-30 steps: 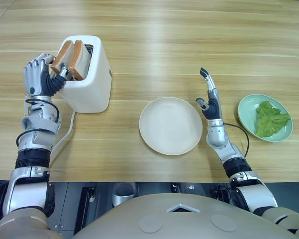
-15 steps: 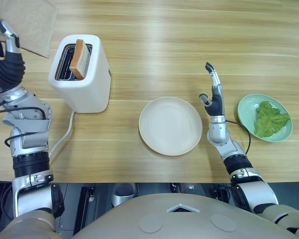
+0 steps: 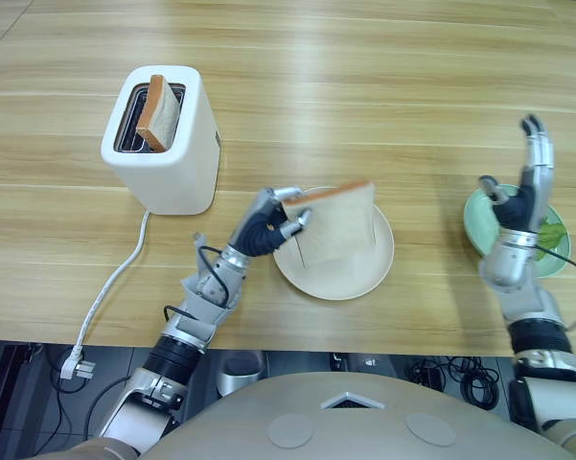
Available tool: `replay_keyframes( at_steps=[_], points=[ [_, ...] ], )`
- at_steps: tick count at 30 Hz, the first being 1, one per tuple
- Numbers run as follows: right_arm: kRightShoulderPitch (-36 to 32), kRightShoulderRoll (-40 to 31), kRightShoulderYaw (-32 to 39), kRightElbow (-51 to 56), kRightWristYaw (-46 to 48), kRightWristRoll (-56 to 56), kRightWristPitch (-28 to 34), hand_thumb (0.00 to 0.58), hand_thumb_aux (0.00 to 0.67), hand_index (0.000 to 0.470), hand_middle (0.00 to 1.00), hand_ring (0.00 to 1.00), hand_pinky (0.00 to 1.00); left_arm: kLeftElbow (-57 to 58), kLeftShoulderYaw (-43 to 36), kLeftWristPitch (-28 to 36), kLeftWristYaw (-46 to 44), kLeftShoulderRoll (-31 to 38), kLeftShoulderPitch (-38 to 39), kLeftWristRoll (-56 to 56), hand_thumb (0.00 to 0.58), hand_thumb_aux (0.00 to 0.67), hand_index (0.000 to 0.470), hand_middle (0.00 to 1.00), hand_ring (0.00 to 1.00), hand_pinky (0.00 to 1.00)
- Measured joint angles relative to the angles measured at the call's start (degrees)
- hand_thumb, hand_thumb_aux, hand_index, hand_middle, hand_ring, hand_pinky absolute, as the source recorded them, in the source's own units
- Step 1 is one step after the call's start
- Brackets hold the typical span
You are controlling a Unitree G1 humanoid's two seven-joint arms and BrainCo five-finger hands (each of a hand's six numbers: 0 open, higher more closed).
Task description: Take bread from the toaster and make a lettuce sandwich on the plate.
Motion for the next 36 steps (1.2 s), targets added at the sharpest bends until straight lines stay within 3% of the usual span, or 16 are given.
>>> replay_keyframes(
  at_steps=[8, 17, 18, 19, 20, 21, 29, 30, 31, 33, 35, 36],
  points=[
    [1.01, -7.35, -2.27, 11.24, -1.91, -0.62, 11.51, 0.0, 0.0, 0.0, 0.0, 0.0, 0.0, 14.27, 0.76, -0.04, -1.8, -0.58, -3.54, 3.65, 0.58, 0.67, 0.46, 1.0, 1.0, 1.0],
    [-3.65, -8.47, 4.62, 33.04, 1.61, -0.44, 19.66, 0.0, 0.0, 0.0, 0.0, 0.0, 0.0, 24.12, 1.23, 1.14, 2.1, -2.37, -8.8, 9.83, 0.58, 0.67, 0.46, 1.0, 1.0, 1.0],
    [-4.11, -8.51, 5.83, 34.75, 2.53, -0.32, 20.48, 0.0, 0.0, 0.0, 0.0, 0.0, 0.0, 24.35, 1.08, 1.15, 2.53, -2.24, -8.82, 10.66, 0.524, 0.462, 0.317, 0.85, 0.85, 0.85],
    [-4.3, -8.51, 6.58, 35.63, 3.15, -0.27, 20.67, 0.0, 0.0, 0.0, 0.0, 0.0, 0.0, 24.38, 0.93, 1.2, 2.75, -2.14, -8.87, 11.15, 0.183, 0.116, 0.079, 0.45, 0.45, 0.45],
    [-4.56, -8.49, 7.17, 36.41, 3.89, -0.22, 20.89, 0.0, 0.0, 0.0, 0.0, 0.0, 0.0, 24.45, 0.76, 1.34, 3.08, -2.0, -8.86, 11.89, 0.183, 0.116, 0.079, 0.45, 0.45, 0.45],
    [-4.9, -8.49, 7.95, 37.11, 4.63, -0.09, 21.31, 0.0, 0.0, 0.0, 0.0, 0.0, 0.0, 24.43, 0.65, 1.43, 3.54, -1.71, -8.75, 12.86, 0.0, 0.0, 0.0, 0.03, 0.03, 0.03],
    [-6.54, -8.49, 12.67, 39.28, 5.72, 0.4, 22.0, 0.0, 0.0, 0.0, 0.0, 0.0, 0.0, 18.39, 0.94, 3.28, 9.66, 2.29, -6.37, 20.46, 0.0, 0.0, 0.0, 0.0, 0.0, 0.0],
    [-7.07, -8.47, 13.38, 39.32, 5.76, 0.15, 22.11, 0.482, 0.394, 0.271, 0.0, 0.0, 0.0, 16.65, 1.31, 3.87, 10.74, 2.83, -6.05, 21.65, 0.0, 0.0, 0.0, 0.0, 0.0, 0.0],
    [-7.85, -8.47, 14.37, 39.46, 5.85, -0.1, 22.5, 0.501, 0.423, 0.29, 0.0, 0.0, 0.0, 14.06, 2.06, 4.57, 12.09, 3.45, -5.77, 22.94, 0.0, 0.0, 0.0, 0.0, 0.0, 0.0],
    [-8.53, -8.47, 15.38, 39.59, 5.99, -0.23, 22.59, 0.565, 0.562, 0.386, 0.0, 0.0, 0.0, 10.54, 3.23, 5.45, 13.51, 4.0, -5.65, 23.82, 0.0, 0.0, 0.0, 0.0, 0.0, 0.0],
    [-9.21, -8.47, 16.18, 39.62, 5.94, -0.27, 22.55, 0.58, 0.67, 0.46, 0.0, 0.0, 0.0, 6.47, 4.87, 6.54, 14.73, 4.58, -5.13, 24.43, 0.0, 0.0, 0.0, 0.0, 0.0, 0.0],
    [-9.4, -8.48, 16.8, 39.47, 5.55, -0.36, 22.47, 0.58, 0.67, 0.46, 0.0, 0.0, 0.0, 4.83, 5.57, 6.91, 15.04, 4.82, -4.76, 24.41, 0.0, 0.0, 0.0, 0.0, 0.0, 0.0]
  ],
)
